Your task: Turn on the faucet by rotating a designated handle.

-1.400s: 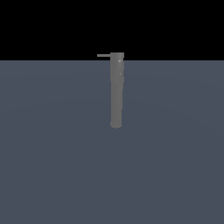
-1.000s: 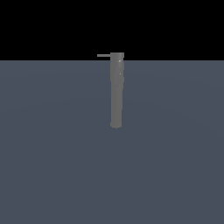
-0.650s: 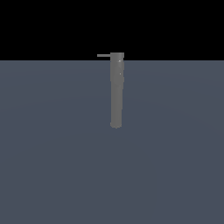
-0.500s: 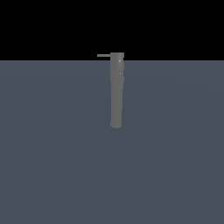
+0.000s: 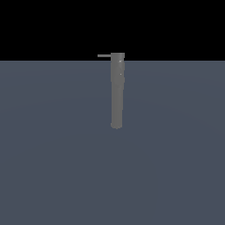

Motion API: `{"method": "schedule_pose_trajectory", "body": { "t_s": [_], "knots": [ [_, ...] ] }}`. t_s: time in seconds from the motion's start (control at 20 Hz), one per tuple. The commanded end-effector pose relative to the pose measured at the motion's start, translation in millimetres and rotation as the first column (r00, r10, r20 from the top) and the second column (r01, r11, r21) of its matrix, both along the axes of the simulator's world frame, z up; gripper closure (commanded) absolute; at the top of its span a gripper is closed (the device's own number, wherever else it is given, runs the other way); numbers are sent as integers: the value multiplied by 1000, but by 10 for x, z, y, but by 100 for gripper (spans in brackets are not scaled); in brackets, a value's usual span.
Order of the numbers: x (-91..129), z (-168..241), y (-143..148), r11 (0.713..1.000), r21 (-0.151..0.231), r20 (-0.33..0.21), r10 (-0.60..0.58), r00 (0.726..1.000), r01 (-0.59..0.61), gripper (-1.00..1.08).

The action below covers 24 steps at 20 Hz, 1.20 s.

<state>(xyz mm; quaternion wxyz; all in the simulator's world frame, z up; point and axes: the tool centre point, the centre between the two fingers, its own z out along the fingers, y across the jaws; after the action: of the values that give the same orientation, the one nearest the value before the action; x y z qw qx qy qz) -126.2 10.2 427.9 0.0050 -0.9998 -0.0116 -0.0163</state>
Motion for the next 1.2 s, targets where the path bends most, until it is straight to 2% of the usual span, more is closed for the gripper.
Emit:
{"method": "schedule_pose_trajectory", "body": {
  "t_s": [0.0,0.85,1.15],
  "knots": [
    [193,-124,23,1000,0,-2,-4,1000,4,108],
    [1436,-903,139,1000,-6,-22,-27,999,27,108],
    [1782,-1110,163,999,-8,-28,-34,999,34,108]
  ]
}}
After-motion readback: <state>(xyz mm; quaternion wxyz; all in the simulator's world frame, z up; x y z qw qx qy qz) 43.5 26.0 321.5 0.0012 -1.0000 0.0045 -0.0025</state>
